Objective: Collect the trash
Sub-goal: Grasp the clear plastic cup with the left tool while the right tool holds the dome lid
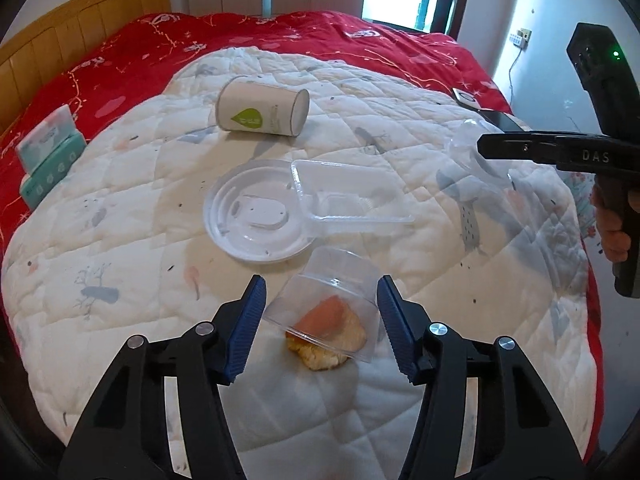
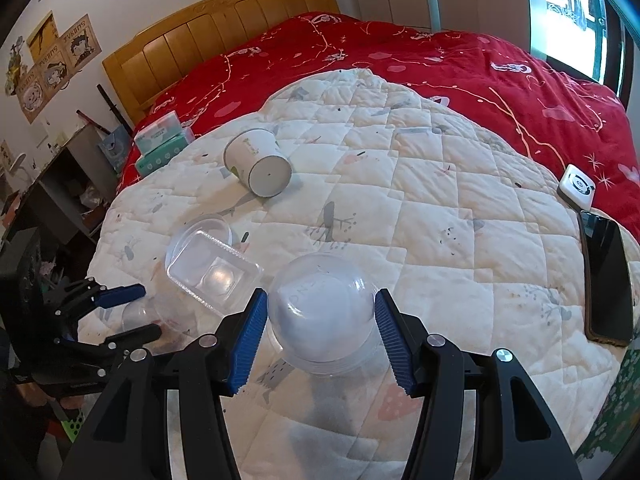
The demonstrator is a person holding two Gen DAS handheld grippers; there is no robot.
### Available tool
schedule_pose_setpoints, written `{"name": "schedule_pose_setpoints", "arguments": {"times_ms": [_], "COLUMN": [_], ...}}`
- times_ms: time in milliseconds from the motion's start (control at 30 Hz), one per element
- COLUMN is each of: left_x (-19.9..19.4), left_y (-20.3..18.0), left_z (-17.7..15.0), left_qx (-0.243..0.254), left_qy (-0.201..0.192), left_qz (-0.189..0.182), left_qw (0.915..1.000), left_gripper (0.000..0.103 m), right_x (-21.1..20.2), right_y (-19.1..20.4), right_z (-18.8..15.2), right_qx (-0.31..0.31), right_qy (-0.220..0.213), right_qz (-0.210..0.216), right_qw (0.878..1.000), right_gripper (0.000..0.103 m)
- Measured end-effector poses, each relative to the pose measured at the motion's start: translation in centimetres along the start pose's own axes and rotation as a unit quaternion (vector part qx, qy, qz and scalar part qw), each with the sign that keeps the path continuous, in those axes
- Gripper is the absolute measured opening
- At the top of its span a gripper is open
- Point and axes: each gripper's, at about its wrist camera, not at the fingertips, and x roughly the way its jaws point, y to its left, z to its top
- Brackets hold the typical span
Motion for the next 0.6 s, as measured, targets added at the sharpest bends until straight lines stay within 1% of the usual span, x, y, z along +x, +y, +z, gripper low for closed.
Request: {"name": "schedule_pose_setpoints", "arguments": {"times_ms": [167, 300, 467, 600], "left_x": [-0.6, -1.5, -1.8, -1.9], "left_y": [-0.1, 0.3, 1.1, 1.4], "left_z": [-1.0, -2.1, -3.1, -3.4], "left_qx": [0.008, 0.005, -0.006, -0.016], "left_qy": [-0.005, -0.002, 0.010, 0.004], "left_qz": [-0.004, -0.008, 0.005, 0.008], "left_qw": [0.9999, 0.9999, 0.9999, 0.9998], "left_gripper": [0.057, 0.057, 0.058, 0.058], "right_x": [-0.5, -1.1, -1.4, -1.5], "right_y": [0.4, 0.7, 1.3, 1.9], "right_z": [-0.7, -1.3, -1.9, -2.2], "right_qx": [-0.001, -0.001, -0.004, -0.005], "right_qy": [0.001, 0.001, 0.003, 0.003], "right_qz": [0.003, 0.007, 0.009, 0.012], "right_qw": [1.000, 1.000, 1.000, 1.000], "right_gripper": [0.054, 0.054, 0.054, 0.054]}}
